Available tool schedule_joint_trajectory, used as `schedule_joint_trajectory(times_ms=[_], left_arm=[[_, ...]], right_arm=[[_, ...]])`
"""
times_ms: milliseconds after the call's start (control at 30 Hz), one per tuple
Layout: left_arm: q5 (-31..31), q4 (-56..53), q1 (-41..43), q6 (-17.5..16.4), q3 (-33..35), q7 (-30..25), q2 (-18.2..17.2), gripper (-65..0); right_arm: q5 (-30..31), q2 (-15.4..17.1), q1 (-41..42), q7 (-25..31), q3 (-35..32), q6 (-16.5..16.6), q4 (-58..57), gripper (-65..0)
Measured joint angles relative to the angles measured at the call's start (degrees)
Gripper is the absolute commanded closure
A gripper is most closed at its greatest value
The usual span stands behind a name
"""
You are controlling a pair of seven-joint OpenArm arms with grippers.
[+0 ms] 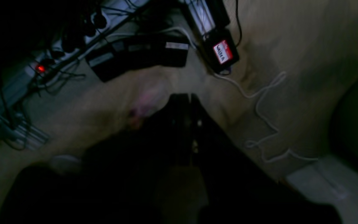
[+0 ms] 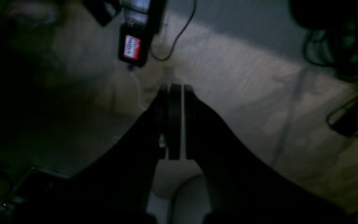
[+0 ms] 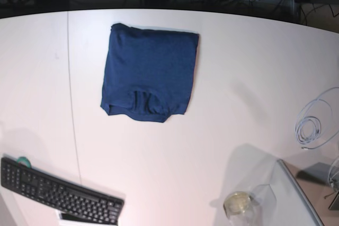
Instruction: Layout the t-shirt on the table in an organized manner, then fold the t-shirt properly
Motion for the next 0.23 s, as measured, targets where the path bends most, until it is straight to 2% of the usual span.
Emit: schedule_joint_trajectory(times_ms=[233], left_arm=[[-1.0, 0.0, -2.3, 0.8, -0.1, 0.0, -0.2, 0.0]], right_arm=[[0.0, -0.5, 3.0, 0.5, 0.0, 0.0, 1.8, -2.1]])
